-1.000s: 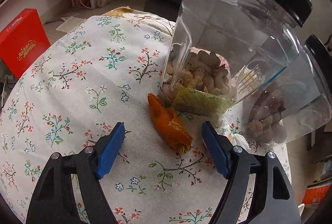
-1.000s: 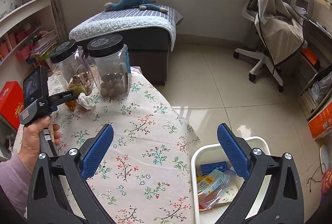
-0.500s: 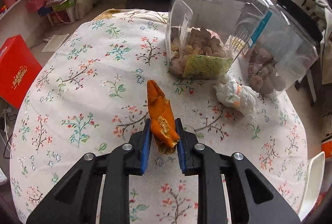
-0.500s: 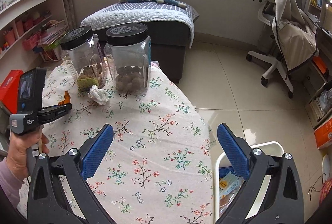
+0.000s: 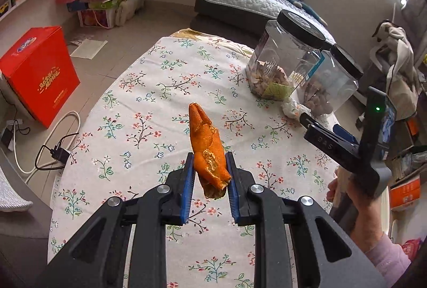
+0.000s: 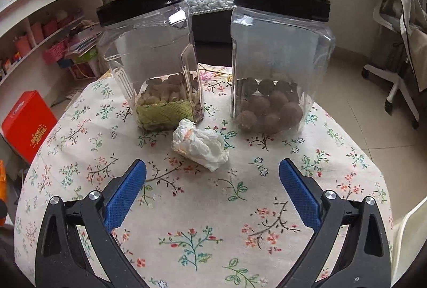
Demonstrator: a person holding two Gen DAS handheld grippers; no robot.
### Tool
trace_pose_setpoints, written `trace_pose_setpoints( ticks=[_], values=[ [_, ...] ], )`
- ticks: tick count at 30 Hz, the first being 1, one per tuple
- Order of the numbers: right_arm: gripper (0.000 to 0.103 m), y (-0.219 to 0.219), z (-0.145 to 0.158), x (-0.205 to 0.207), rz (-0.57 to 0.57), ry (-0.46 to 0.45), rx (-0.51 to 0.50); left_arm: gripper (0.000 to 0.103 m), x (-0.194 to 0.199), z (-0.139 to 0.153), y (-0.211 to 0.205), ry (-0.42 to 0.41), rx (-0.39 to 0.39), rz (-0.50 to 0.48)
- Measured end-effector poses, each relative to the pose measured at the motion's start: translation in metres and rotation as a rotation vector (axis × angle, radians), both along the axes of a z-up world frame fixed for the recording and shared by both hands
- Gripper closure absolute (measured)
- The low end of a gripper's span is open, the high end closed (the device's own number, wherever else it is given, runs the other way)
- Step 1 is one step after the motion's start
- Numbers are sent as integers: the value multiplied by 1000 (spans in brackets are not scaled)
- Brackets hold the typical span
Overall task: Collect trash
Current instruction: 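Grasp the orange peel with left tool while right tool grasps the crumpled white tissue, then carry the tissue over the bin and open the right tool while left tool carries the peel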
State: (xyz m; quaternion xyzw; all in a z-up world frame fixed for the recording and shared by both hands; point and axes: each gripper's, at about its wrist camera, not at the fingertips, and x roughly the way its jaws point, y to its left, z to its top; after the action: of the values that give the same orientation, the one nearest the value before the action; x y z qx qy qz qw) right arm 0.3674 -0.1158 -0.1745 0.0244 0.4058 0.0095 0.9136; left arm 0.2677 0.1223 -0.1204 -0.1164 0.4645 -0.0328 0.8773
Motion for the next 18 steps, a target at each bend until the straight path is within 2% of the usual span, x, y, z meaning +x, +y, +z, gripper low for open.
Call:
trace_pose_setpoints(
  ticks=[3, 5, 7, 8, 12, 18],
  values=[
    [8, 7, -12, 23, -43, 32, 11, 80, 1, 10, 5, -29, -8, -8],
    [19, 11, -19, 34, -54, 50, 13, 80, 2, 17, 8, -50, 1, -6],
    [55, 15, -28, 43, -37, 94, 43, 80, 4, 22, 13, -57, -9, -1],
    [55, 16, -32, 45, -36, 114, 54, 80, 4, 23, 16, -56, -12, 2],
    [58, 16, -26, 28, -32, 86, 84, 80, 2, 26, 30, -55, -15, 31],
    [58, 35, 4, -26, 69, 37, 48, 80, -5, 28, 46, -58, 1, 84]
  ],
)
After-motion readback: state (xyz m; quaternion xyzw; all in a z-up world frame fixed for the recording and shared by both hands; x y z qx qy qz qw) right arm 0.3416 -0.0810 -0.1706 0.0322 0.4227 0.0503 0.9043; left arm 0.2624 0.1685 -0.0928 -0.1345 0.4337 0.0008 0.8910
